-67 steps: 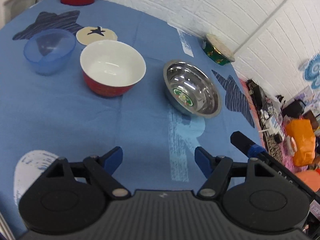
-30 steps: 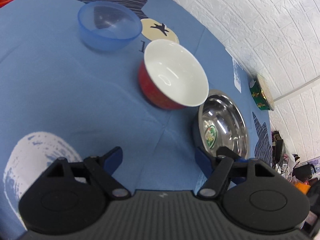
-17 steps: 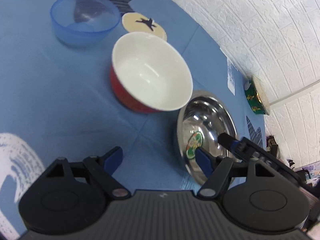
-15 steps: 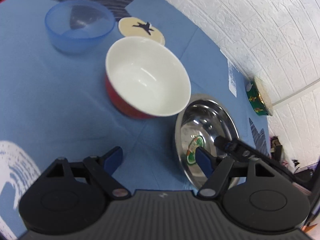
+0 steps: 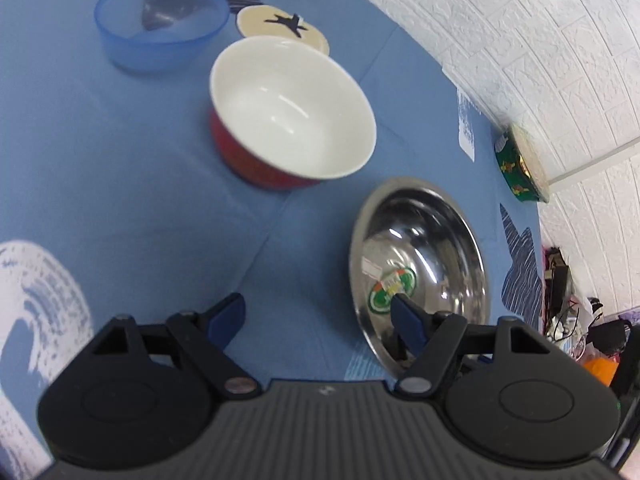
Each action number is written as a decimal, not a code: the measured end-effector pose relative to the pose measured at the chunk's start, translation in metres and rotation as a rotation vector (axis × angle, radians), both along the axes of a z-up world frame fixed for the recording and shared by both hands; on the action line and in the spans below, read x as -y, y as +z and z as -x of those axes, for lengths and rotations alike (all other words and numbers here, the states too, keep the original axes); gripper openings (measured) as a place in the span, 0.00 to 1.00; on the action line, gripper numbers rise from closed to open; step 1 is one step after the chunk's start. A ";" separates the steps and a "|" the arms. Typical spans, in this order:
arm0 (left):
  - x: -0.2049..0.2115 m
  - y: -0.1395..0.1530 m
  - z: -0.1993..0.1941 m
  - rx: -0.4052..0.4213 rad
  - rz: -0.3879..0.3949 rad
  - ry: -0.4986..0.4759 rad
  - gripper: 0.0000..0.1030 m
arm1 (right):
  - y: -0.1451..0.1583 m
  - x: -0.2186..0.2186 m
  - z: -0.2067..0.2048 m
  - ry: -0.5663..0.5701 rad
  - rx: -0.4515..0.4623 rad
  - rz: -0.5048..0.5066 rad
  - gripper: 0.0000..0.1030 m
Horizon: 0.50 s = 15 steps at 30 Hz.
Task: Organize plates and bowls
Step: 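Carry the steel bowl with the right tool onto the plate stack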
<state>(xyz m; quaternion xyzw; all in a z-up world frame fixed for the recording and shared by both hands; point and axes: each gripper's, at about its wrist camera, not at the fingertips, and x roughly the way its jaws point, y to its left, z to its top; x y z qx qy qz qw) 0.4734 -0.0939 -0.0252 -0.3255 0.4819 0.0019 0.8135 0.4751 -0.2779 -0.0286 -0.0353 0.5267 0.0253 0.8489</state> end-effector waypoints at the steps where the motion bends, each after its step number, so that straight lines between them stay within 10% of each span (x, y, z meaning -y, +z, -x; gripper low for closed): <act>1: -0.001 0.001 0.004 0.004 -0.005 -0.004 0.71 | 0.000 -0.002 0.009 0.014 -0.011 0.003 0.71; 6: -0.004 0.000 0.025 -0.002 -0.027 -0.027 0.71 | 0.000 -0.010 0.051 0.045 -0.048 -0.024 0.71; 15: 0.025 0.001 0.034 0.040 -0.097 -0.191 0.71 | 0.004 0.005 0.064 -0.106 0.146 -0.094 0.71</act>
